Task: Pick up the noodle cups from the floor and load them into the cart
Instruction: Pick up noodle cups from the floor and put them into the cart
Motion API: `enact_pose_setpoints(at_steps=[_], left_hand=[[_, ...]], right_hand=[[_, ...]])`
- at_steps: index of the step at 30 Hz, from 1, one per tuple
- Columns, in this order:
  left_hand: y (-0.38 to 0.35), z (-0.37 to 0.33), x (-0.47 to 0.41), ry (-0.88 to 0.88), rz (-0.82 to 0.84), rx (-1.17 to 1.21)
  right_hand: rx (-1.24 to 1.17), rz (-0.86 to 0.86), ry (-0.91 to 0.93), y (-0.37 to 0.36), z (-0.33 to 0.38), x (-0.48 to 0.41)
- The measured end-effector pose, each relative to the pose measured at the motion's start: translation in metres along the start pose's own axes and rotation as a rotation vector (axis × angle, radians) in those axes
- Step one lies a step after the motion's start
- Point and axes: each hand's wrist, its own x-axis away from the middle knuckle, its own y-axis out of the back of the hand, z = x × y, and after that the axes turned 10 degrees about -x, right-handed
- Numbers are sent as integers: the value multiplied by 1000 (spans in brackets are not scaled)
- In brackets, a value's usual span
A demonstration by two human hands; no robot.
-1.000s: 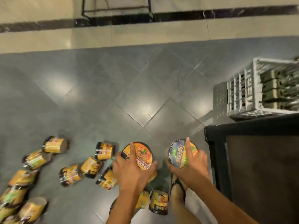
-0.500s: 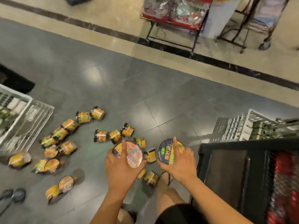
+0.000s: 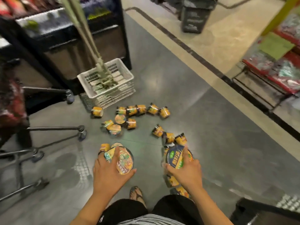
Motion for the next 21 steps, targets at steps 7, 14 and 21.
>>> enact_pose_setpoints(at_steps=[7, 14, 21], left_hand=[[25, 75, 4, 231, -74, 139], [33, 103, -7, 353, -101, 224], [50, 147, -41, 549, -168, 262]], right_hand=[[92, 75, 183, -40, 88, 14], [182, 129, 332, -62, 158, 4], [116, 383, 436, -101, 253, -28]])
